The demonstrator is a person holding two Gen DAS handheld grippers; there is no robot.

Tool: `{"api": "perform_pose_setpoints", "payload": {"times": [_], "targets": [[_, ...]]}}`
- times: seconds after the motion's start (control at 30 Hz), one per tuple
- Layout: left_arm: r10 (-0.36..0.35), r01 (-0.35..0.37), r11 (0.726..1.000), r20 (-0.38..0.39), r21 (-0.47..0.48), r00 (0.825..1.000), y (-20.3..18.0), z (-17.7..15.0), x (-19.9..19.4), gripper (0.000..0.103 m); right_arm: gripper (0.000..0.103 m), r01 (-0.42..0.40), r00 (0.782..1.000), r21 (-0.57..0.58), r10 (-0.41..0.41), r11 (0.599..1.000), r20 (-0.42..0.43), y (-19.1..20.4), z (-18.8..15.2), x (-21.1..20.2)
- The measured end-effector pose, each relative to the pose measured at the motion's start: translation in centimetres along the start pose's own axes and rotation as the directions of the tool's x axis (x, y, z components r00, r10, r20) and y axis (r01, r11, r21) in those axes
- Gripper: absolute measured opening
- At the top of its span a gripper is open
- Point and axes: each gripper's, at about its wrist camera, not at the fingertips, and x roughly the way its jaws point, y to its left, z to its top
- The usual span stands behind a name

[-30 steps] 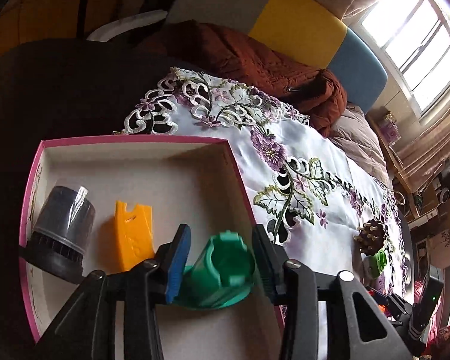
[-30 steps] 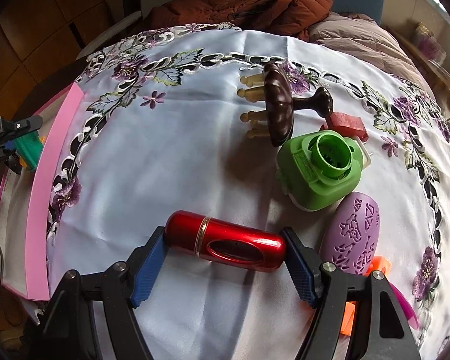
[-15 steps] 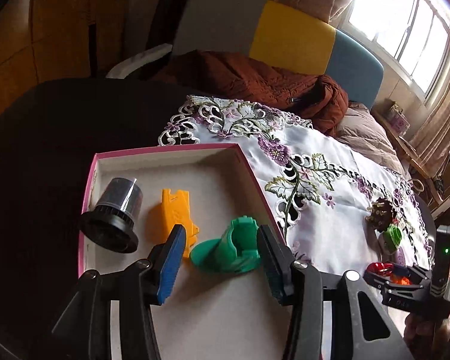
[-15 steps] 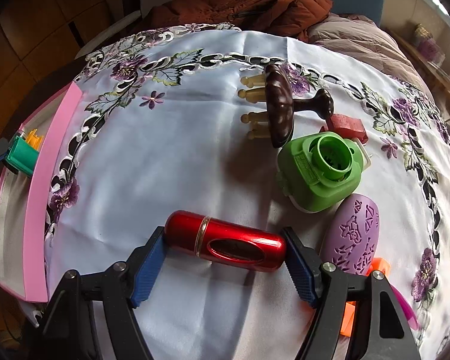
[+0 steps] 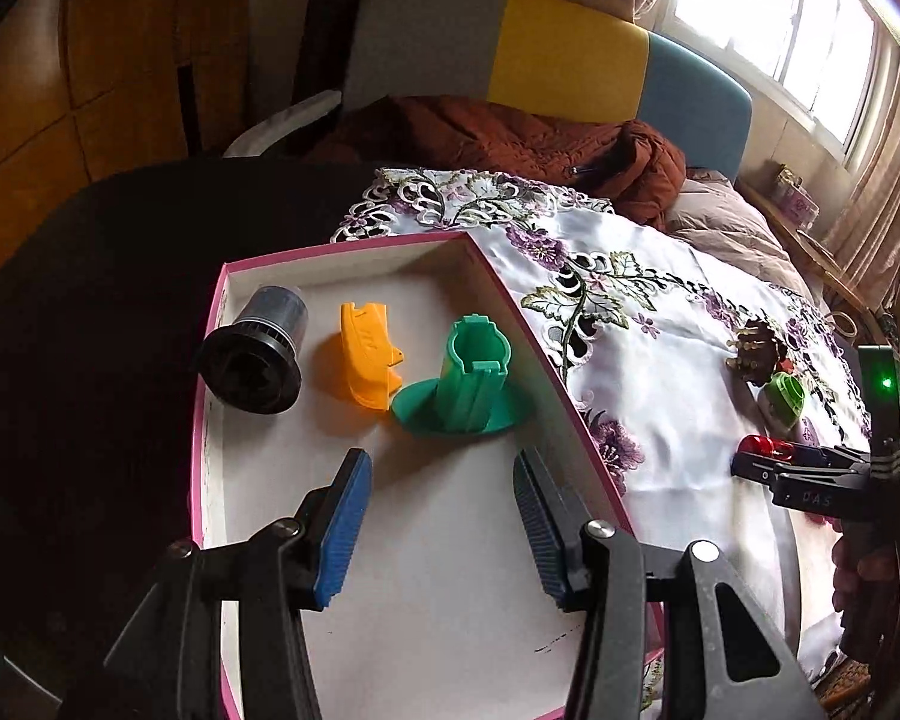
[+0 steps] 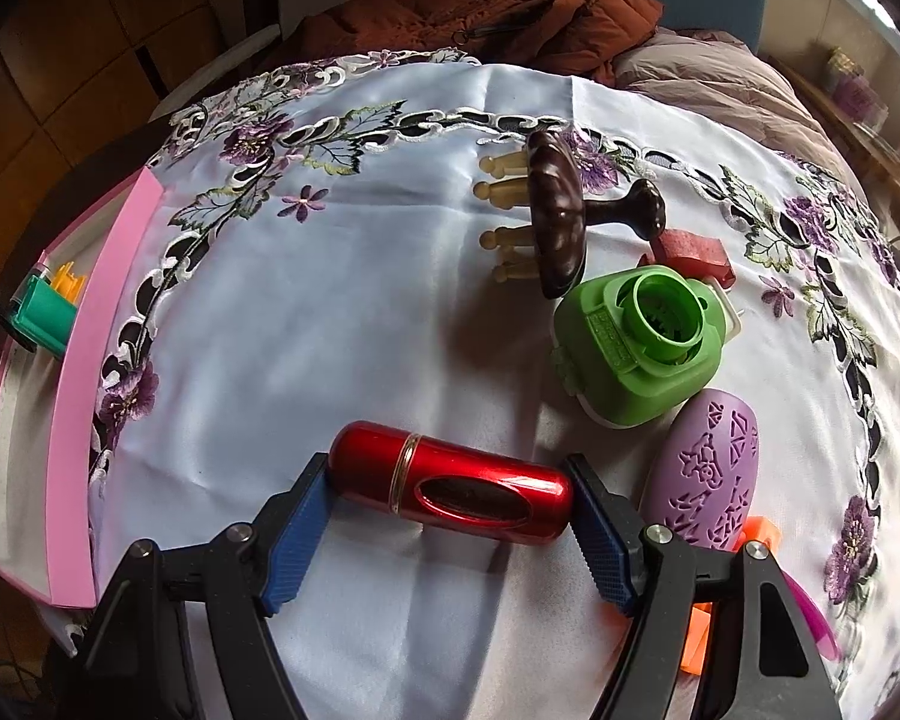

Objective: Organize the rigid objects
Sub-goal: 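Set the green stand upright in the tray and open the left tool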

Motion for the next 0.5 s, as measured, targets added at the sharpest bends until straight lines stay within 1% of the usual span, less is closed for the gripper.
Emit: {"api": "perform_pose_setpoints", "payload": {"times": [0.23, 0.5], "targets": [[-0.003, 0.003, 1.000, 0.002, 0.000, 1.000, 0.0, -0.5, -0.5, 0.050, 0.076, -0.008, 1.000, 0.026, 0.008, 1.000, 0.009, -0.2, 0.1, -0.1], [-0.018, 0.017, 1.000, -0.012, -0.015, 1.000, 0.5, -1.3, -0.7, 0.050, 0.079, -0.067, 0.998, 0.106, 0.065, 0.992, 0.017, -1.2, 0.2, -0.2]]}}
